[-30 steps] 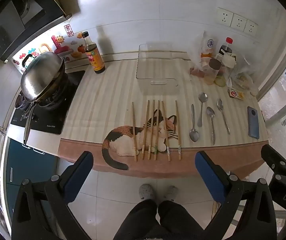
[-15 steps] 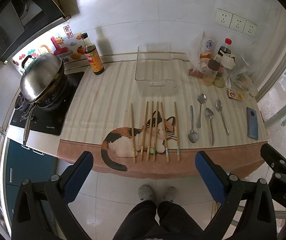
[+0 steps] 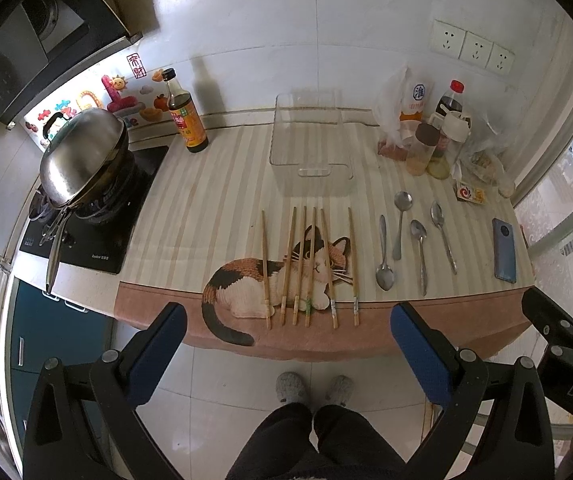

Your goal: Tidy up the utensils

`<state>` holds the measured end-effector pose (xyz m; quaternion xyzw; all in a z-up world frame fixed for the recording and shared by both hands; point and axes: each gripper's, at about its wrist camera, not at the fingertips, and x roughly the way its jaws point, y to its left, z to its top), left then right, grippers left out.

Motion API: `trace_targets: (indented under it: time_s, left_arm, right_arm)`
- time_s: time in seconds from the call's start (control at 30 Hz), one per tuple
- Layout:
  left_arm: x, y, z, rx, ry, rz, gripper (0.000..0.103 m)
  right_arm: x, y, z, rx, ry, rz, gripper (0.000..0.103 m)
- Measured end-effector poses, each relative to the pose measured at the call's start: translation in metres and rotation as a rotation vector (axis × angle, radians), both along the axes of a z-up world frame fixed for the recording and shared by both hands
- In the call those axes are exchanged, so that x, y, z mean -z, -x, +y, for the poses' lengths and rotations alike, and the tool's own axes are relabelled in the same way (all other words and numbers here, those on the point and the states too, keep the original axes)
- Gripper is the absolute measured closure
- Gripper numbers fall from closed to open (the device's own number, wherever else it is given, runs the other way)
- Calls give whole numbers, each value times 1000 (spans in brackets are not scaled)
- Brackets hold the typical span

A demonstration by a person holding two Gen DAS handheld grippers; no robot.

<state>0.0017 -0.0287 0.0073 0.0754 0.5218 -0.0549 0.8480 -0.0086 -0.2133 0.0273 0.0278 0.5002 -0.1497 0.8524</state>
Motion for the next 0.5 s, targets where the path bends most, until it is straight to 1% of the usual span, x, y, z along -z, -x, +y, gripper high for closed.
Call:
trace_targets:
  time_s: [0.07,0.1,0.23,0.27,0.43,0.47,0.5]
  left_arm:
    - [-1,-2,-5,0,0,0,0]
    - [1,1,3,0,0,0,0]
    - [-2,-2,-8,2,0,1,0]
    - [0,0,1,1,1,0,0]
    - [-4,-5,-12,2,0,-1,0]
    - [0,0,2,1,3,-1,0]
    - [0,0,0,1,3,-1,0]
  right_arm:
    - [-2,-1,-2,2,1,-1,0]
    - [-3,-1,-3,2,2,0,0]
    - [-3,-2,-3,1,2,1,0]
    - [-2,-2,-2,1,4,0,0]
    - [-2,-1,-3,2,2,-3,0]
    - [-1,0,-1,2,1,-2,0]
    - [-1,-2,-1,3,2,-3,0]
